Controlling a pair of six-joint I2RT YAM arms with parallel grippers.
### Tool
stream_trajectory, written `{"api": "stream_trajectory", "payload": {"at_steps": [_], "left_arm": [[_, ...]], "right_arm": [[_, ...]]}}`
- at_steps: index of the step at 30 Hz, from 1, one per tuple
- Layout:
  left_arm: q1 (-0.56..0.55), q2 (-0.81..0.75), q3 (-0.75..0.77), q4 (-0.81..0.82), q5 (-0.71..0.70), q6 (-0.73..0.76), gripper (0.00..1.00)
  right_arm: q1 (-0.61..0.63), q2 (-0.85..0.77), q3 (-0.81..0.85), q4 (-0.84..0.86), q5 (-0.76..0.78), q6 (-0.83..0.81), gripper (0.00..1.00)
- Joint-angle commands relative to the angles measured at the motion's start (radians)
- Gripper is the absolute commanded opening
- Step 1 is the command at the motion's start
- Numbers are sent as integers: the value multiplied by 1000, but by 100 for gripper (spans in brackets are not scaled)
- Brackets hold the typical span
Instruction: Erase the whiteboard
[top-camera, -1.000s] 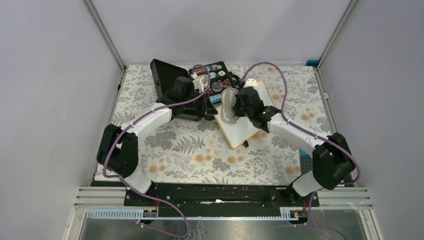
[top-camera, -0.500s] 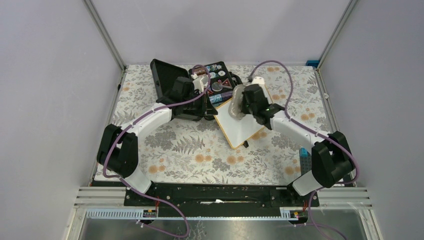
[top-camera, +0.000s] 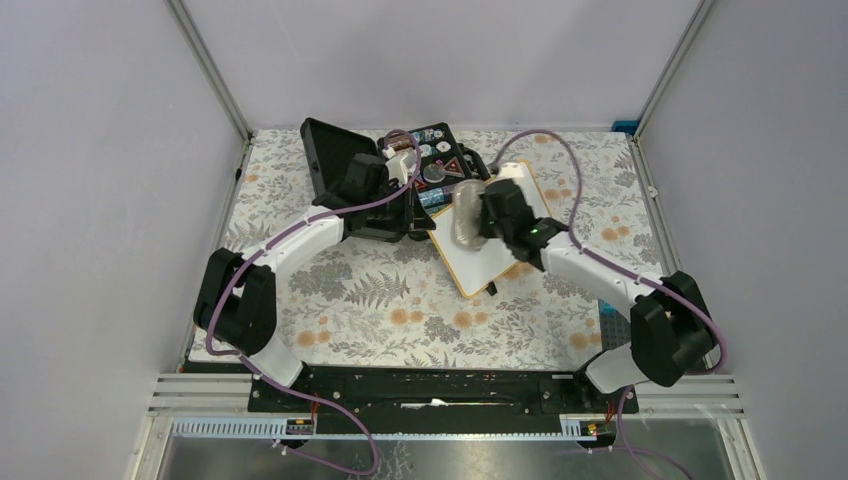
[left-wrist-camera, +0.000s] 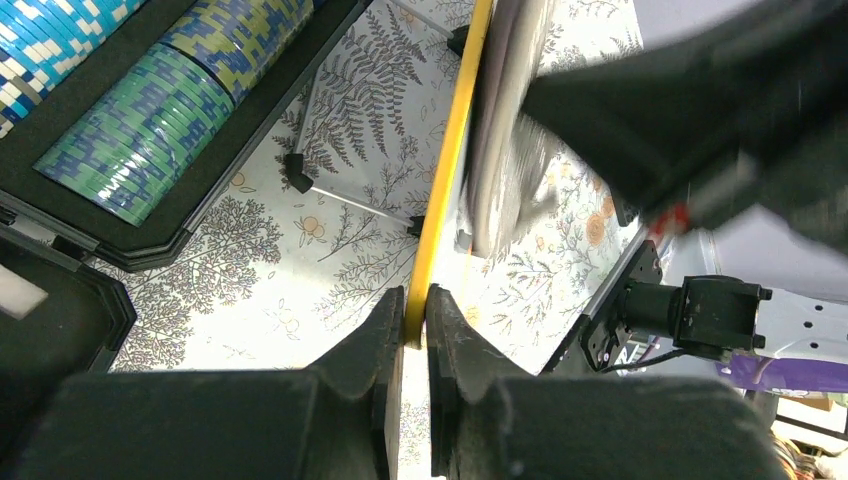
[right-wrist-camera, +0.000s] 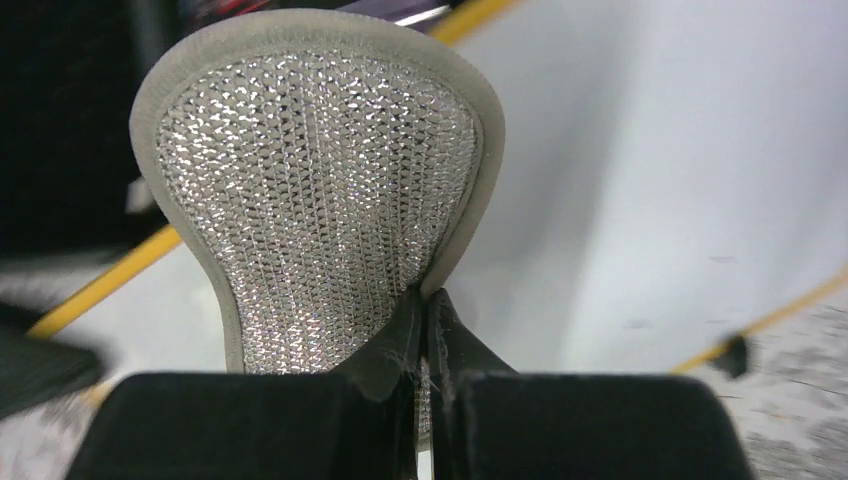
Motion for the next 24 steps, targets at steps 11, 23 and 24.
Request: {"api": "stream_trajectory", "payload": {"at_steps": [11, 23, 24], "left_arm": [[8, -40, 13, 41, -28, 20, 0], [8, -34, 17, 40, -26, 19, 0], [8, -35, 16, 39, -25, 19, 0]], "right_arm": [[-145, 19, 73, 1, -108, 15, 0], [6, 11, -9, -5, 63, -17, 0], [-46, -3, -34, -5, 35, -7, 0]]}}
